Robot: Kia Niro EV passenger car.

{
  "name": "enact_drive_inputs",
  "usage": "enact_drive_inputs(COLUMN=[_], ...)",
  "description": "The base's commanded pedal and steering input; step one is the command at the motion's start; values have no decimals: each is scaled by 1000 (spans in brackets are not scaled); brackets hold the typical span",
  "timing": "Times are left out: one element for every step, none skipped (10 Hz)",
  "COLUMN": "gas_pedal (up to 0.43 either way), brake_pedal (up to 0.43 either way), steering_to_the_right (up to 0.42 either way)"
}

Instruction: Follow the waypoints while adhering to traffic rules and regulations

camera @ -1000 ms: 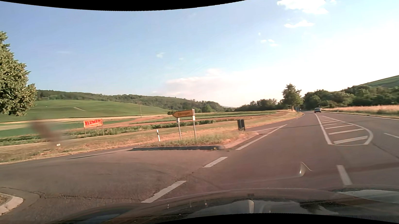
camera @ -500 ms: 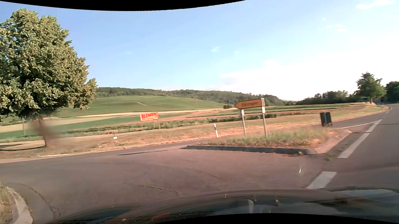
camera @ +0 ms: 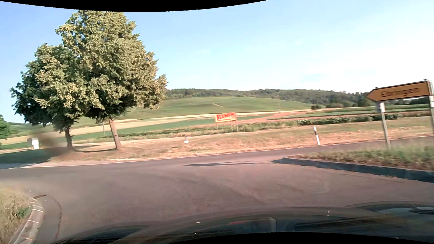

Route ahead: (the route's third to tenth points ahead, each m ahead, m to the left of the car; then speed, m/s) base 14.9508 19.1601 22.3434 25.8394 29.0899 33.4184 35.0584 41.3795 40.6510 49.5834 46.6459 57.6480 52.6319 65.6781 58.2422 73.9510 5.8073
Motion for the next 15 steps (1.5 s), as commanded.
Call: enact_drive_inputs(gas_pedal=[157, 157, 177, 177, 197, 220, 228, 248, 260, 268, 268, 268, 280, 299, 299], brake_pedal=[0, 0, 0, 0, 0, 0, 0, 0, 0, 0, 0, 0, 0, 0, 0], steering_to_the_right=[-421, -416, -401, -386, -376, -367, -356, -346, -332, -316, -298, -269, -250, -237, -222])
